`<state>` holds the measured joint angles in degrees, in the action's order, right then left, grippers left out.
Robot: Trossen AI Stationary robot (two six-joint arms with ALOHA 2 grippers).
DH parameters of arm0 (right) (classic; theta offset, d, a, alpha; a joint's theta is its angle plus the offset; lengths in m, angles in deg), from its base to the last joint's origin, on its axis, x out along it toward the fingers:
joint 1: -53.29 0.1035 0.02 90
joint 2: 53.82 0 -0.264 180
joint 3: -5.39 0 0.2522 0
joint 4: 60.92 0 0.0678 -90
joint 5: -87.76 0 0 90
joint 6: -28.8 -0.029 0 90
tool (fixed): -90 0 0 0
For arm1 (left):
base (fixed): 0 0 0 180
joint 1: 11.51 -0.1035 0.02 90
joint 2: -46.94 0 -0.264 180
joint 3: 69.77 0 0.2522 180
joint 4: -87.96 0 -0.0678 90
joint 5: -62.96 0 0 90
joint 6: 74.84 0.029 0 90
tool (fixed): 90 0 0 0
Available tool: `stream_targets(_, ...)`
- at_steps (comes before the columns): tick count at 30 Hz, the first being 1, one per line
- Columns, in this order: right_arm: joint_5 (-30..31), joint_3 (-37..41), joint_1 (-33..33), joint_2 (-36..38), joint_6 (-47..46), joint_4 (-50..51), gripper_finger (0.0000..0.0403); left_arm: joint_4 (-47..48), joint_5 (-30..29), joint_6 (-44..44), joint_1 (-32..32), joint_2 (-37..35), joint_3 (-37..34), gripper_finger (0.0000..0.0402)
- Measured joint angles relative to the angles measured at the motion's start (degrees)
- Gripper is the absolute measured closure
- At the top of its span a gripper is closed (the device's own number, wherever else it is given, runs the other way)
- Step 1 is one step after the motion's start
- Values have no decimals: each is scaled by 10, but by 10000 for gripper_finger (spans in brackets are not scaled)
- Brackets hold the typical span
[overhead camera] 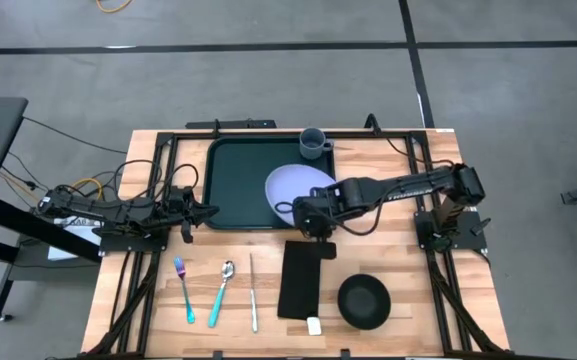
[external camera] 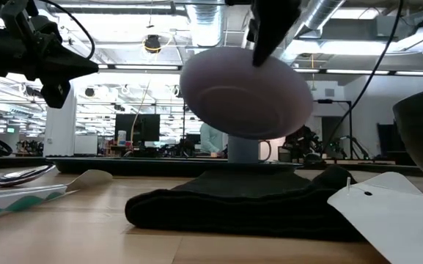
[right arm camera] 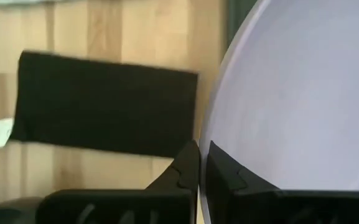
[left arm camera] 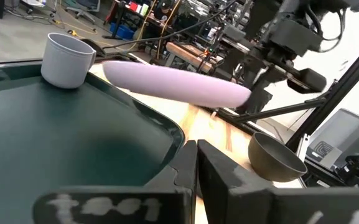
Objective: Set up tray
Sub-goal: Put the violet plate to the bottom right of the black tray
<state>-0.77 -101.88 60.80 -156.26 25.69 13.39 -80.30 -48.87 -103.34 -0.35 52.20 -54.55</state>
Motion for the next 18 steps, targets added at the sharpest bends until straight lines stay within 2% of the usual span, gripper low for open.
stream_targets(5, -6, 1, -26, -27, -22, -21, 403, 0, 0, 0, 0, 0, 0, 401)
stream_targets(12, -24, 1, -32, -80, -17, -80, 403, 1, 0, 4, 0, 0, 0, 401)
stream_targets(18, -29, -2, -50, -112, -21, -85, 403, 1, -1, 4, 0, 1, 0, 401)
